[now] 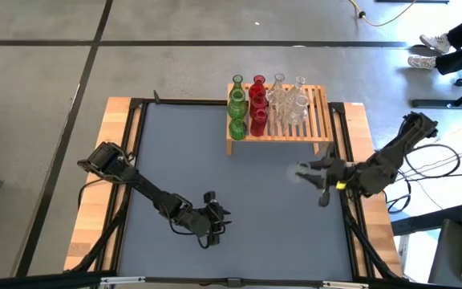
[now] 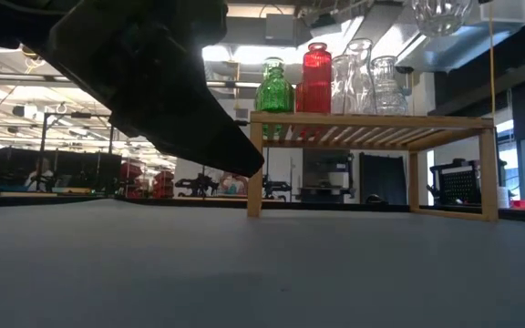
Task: Sort vases onto shelf
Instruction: Put the transparent vase on the shelf, aligned with the other transparent vases
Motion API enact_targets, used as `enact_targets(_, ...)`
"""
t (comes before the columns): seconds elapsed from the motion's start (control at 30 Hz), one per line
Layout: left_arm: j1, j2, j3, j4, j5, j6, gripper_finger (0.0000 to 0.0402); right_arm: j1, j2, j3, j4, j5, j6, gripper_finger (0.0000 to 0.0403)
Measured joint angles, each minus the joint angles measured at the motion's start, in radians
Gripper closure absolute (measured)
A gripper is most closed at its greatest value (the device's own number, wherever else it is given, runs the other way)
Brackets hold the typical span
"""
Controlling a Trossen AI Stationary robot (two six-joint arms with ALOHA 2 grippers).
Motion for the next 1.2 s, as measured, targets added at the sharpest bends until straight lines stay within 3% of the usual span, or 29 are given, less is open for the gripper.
enact_targets(0.27, 0.001, 0.000, 0.000, 0.000, -0.002, 0.000, 0.0269, -0.002, -0.146, 0.000, -0.151, 0.149, 0.000, 0.0316)
enact_targets(0.4, 0.006, 0.000, 0.000, 0.000, -0.003, 0.000, 0.0269, -0.061, -0.171, 0.000, -0.190, 0.178, 0.001, 0.0316)
enact_targets(0.87, 0.008, 0.000, 0.000, 0.000, -0.003, 0.000, 0.0270, -0.488, -0.146, -0.017, -0.223, -0.047, -0.002, 0.0316)
enact_targets(1.2, 0.009, 0.000, 0.000, 0.000, -0.002, 0.000, 0.0270, -0.642, -0.166, -0.117, -0.115, -0.120, -0.025, 0.0316)
